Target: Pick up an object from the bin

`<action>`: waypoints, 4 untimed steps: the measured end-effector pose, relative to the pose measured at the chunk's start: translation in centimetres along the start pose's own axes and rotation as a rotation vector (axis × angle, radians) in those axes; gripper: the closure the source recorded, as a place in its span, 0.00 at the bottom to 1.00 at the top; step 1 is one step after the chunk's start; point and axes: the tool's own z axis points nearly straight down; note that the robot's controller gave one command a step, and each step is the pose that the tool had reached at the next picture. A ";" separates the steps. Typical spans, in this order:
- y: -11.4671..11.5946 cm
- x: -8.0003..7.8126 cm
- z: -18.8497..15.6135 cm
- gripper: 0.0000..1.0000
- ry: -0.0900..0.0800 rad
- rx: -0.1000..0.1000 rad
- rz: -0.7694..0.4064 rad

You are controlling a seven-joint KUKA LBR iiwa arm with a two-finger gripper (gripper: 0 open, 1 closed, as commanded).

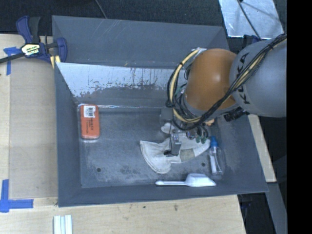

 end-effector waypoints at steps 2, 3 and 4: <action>-2.0 0.1 5.5 1.00 -0.005 0.000 -0.132; -2.0 0.1 5.5 1.00 -0.005 0.000 -0.132; -2.6 -1.7 -7.3 1.00 -0.008 0.001 -0.160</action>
Offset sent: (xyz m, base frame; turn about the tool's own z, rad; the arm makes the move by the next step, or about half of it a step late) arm -0.0020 -0.0194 -0.0558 -0.1339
